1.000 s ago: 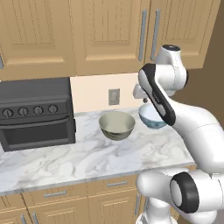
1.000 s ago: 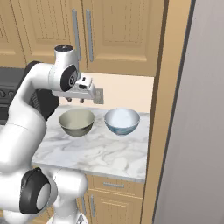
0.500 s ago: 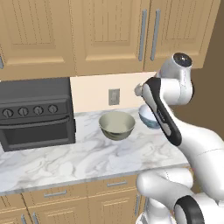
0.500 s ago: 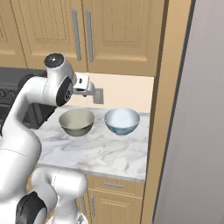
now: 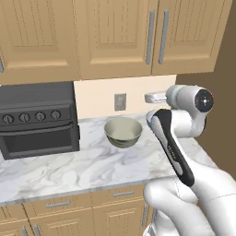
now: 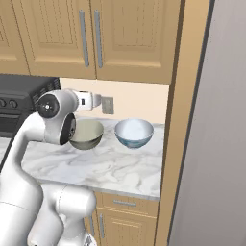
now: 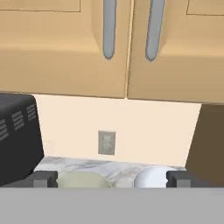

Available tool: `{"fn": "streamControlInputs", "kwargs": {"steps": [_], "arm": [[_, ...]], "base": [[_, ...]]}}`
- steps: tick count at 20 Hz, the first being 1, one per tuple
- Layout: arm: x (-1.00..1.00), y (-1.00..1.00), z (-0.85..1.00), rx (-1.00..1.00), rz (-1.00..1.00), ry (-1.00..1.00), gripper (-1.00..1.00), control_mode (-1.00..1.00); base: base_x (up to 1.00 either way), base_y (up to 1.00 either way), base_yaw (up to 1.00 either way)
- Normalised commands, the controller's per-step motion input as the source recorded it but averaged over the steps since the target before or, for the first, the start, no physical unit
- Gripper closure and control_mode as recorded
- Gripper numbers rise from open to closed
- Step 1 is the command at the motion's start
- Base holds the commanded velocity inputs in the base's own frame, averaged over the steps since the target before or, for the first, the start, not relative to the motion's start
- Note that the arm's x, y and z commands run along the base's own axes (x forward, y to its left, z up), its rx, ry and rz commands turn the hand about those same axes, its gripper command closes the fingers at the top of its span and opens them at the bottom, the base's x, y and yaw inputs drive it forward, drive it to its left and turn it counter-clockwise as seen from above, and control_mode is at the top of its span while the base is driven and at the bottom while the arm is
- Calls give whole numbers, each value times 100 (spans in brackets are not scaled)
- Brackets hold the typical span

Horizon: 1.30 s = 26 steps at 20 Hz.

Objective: Open the cabinet. Pick the bowls from the counter and place them in the cabinet. Then close the cabinet.

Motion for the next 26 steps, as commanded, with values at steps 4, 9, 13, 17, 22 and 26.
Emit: {"fn": "streamControlInputs", "kwargs": {"steps": [4,9,13,17,22,26], "arm": [[-10,10,43,0,0,-44,-100,-100],[0,0,53,0,0,-36,-100,-100],[0,0,65,1,0,-30,-100,-100],[9,0,67,0,0,-20,-100,-100],[28,0,54,0,0,-12,-100,-100],[34,7,34,0,0,-2,-100,-100]], "base": [[0,0,0],[0,0,0],[0,0,0],[0,0,0],[0,0,0],[0,0,0]]}}
